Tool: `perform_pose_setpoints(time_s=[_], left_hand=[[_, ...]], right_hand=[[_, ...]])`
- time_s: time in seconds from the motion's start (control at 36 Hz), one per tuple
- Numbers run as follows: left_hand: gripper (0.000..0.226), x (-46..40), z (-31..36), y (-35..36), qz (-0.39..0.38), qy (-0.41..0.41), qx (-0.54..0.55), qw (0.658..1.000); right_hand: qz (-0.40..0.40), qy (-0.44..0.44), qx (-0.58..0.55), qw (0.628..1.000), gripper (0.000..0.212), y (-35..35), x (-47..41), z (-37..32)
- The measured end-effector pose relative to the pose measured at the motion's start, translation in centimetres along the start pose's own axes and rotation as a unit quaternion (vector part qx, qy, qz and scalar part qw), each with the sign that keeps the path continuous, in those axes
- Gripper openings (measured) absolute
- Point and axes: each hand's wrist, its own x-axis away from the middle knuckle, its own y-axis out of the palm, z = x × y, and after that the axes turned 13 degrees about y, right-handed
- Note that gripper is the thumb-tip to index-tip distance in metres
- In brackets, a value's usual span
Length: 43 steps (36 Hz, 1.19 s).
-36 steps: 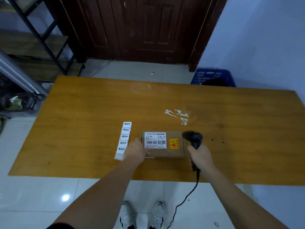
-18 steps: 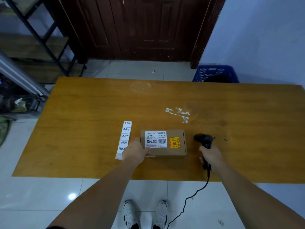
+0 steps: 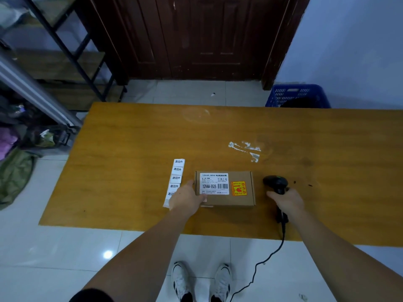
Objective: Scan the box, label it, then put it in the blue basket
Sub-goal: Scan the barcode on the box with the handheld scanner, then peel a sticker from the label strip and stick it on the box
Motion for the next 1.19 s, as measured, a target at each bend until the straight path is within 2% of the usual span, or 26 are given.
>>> perform_pose_setpoints(time_s=[0.08, 0.14, 0.25, 0.36, 0.5, 0.61, 0.72, 0.86, 0.97, 1.08, 1.19], left_hand=[[0.071, 0.4, -0.7, -0.7, -0.010, -0.008, -0.039, 0.999], [0.075, 0.5, -1.5, -1.4, -0.008, -0.021, -0.057, 0.998], [0.061, 0.6, -3.6, -3.1, 0.008, -0.046, -0.054, 0.997], [0.048, 0.8, -5.9, -3.8, -0.006, -0.066, -0.057, 0.996], [0.064, 1.3, -7.1, -2.7, -0.017, -0.126, -0.036, 0.991], [0.067, 1.6, -7.0, -1.8, -0.009, -0.146, -0.023, 0.989], [0.057, 1.7, -6.8, -1.5, -0.001, -0.160, 0.009, 0.987], [0.046, 1.4, -7.4, -1.0, -0.002, -0.173, 0.073, 0.982], [0.015, 1.4, -8.2, -0.8, -0.021, -0.144, 0.119, 0.982], [0.020, 2.1, -8.3, -0.6, -0.041, -0.127, 0.159, 0.978], [0.010, 2.6, -7.8, -0.8, -0.010, -0.138, 0.268, 0.953]], right_hand=[[0.045, -0.009, 0.047, 0.998, 0.077, -1.5, 1.1, -0.7], [0.097, -0.044, 0.084, 0.991, 0.072, -2.6, 2.5, -1.0], [0.157, -0.178, 0.136, 0.962, 0.063, -3.5, 5.6, -1.8], [0.093, -0.273, 0.152, 0.945, 0.057, -1.6, 8.0, -3.7], [-0.006, -0.330, 0.192, 0.924, 0.056, 3.3, 10.4, -5.4], [-0.063, -0.348, 0.201, 0.914, 0.051, 7.1, 11.9, -5.7], [-0.089, -0.352, 0.219, 0.906, 0.050, 9.6, 13.0, -5.8], [-0.103, -0.343, 0.235, 0.904, 0.047, 11.1, 13.9, -6.0], [-0.101, -0.333, 0.233, 0.908, 0.045, 11.4, 14.3, -6.3], [-0.098, -0.325, 0.226, 0.913, 0.045, 11.4, 14.5, -6.4], [-0.099, -0.319, 0.217, 0.917, 0.044, 11.6, 14.9, -6.4]])
